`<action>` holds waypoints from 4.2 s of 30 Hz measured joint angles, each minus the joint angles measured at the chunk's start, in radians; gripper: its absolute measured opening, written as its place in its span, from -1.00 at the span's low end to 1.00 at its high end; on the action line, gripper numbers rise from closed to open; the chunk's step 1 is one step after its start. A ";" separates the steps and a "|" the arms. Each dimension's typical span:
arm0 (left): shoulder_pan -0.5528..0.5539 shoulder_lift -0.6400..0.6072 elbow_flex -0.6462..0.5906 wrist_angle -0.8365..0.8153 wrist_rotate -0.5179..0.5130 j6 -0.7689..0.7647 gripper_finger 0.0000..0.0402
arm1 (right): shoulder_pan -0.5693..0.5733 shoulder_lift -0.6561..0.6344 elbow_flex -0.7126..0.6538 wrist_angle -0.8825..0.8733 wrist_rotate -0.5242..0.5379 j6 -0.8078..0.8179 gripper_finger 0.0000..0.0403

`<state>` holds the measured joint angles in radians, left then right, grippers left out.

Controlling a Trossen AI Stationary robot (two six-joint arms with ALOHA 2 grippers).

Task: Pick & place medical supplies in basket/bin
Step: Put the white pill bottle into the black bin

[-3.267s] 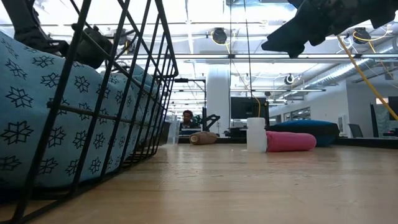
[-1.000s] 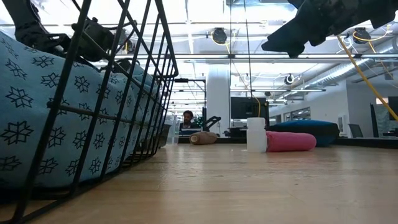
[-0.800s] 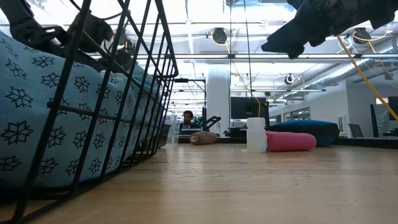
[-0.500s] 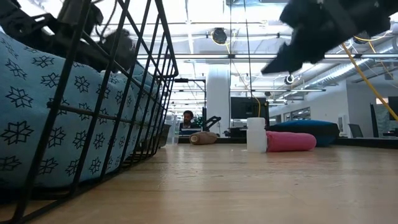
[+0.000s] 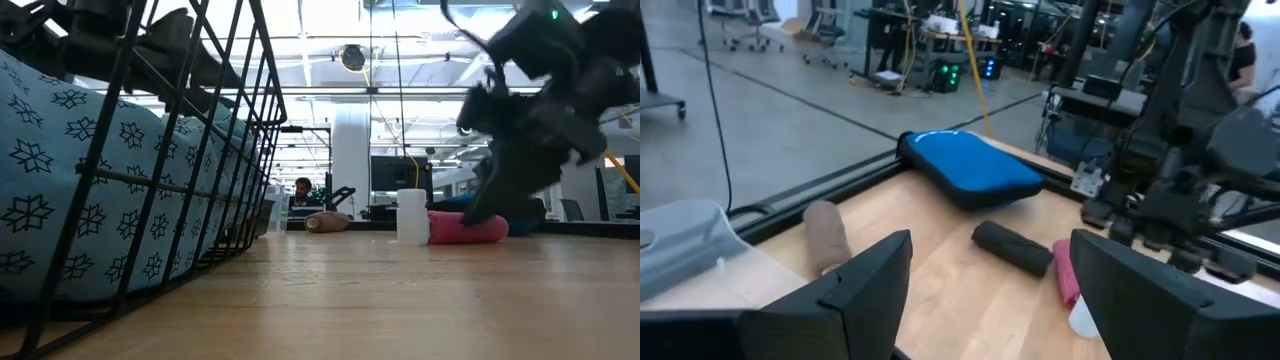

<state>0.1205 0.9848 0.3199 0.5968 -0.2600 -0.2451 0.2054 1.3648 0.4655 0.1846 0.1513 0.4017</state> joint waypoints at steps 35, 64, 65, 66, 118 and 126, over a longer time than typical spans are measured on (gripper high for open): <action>-0.004 0.003 0.000 -0.003 -0.003 0.015 0.40 | -0.094 0.452 -0.092 0.693 0.232 -0.175 0.41; -0.004 0.003 0.000 -0.005 -0.003 0.000 0.40 | -0.096 0.566 -0.039 0.856 0.185 -0.232 -0.09; -0.004 0.003 0.000 -0.005 -0.003 -0.001 0.40 | -0.096 0.566 -0.039 0.856 0.185 -0.234 -0.12; -0.004 0.003 0.000 -0.005 -0.003 -0.002 0.40 | -0.096 0.566 -0.039 0.856 0.185 -0.235 -0.15; -0.117 0.763 0.609 -0.125 0.348 0.243 0.40 | -0.073 0.464 0.053 1.030 0.081 -0.398 -0.23; -0.122 0.787 0.621 -0.124 0.349 0.223 0.40 | -0.073 0.464 0.053 0.996 0.081 -0.398 -0.26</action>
<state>-0.0016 1.7718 0.9413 0.4731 0.0887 -0.0223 0.1326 1.8286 0.5190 1.1809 0.2324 0.0036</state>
